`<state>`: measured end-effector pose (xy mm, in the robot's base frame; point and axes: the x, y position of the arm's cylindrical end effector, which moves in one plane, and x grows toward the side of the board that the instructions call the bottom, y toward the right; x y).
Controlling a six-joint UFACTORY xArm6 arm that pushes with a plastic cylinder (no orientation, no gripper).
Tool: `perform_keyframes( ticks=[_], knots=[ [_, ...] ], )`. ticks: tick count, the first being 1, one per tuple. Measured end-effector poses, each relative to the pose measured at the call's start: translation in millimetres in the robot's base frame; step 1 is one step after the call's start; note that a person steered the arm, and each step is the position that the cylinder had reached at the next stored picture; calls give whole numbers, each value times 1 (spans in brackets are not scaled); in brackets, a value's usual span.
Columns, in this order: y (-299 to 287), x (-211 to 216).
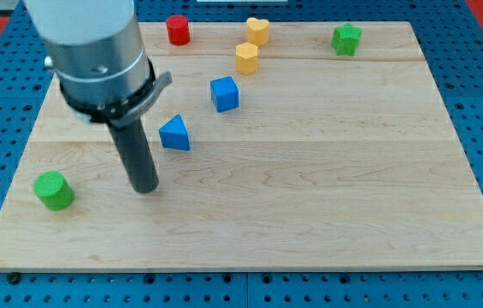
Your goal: Push the green circle towards the center left of the board
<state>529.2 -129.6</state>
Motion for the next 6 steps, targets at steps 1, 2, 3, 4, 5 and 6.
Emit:
perform_keyframes(
  ticks=[1,2,3,4,5,6],
  knots=[
    [-83,31],
    [-106,30],
    [-106,13],
    [-107,-6],
    [-106,-40],
    [-106,-67]
  ],
)
